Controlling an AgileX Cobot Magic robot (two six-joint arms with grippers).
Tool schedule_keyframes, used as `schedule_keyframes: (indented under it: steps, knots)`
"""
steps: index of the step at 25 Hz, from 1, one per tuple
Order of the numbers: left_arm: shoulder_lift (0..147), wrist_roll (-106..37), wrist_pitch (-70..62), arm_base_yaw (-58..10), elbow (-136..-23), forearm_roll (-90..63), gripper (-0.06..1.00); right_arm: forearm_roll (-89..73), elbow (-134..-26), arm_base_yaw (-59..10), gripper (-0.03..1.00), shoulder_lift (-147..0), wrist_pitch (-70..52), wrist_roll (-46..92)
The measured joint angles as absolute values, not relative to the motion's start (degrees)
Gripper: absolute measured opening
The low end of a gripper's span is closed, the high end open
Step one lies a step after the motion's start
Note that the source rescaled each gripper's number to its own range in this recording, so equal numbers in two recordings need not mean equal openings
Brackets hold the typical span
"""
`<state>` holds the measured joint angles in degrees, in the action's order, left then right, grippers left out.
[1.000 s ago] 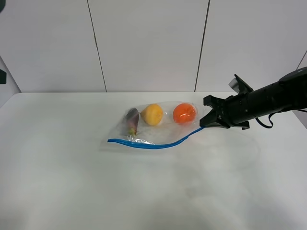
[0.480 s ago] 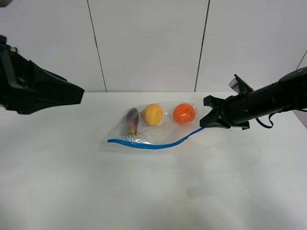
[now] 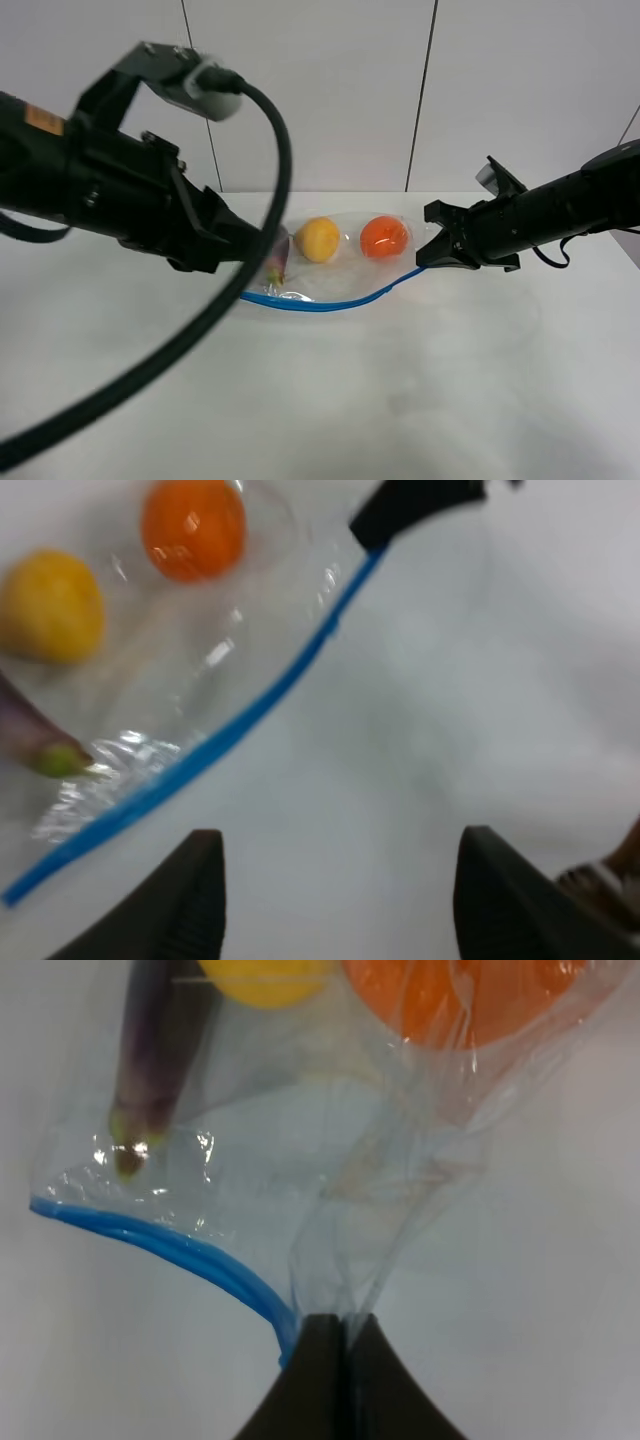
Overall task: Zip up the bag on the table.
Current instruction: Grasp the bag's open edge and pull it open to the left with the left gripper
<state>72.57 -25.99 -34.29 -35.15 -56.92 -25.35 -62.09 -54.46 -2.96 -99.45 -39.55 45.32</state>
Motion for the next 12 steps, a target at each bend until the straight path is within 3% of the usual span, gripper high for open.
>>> schedule_keyframes:
  steps: [12]
  knots:
    - [90.16, -38.05, -22.1, -43.93, -61.95, -35.13, 1.0, -60.9, -54.46, -2.96, 0.0, -99.45, -39.95, 45.32]
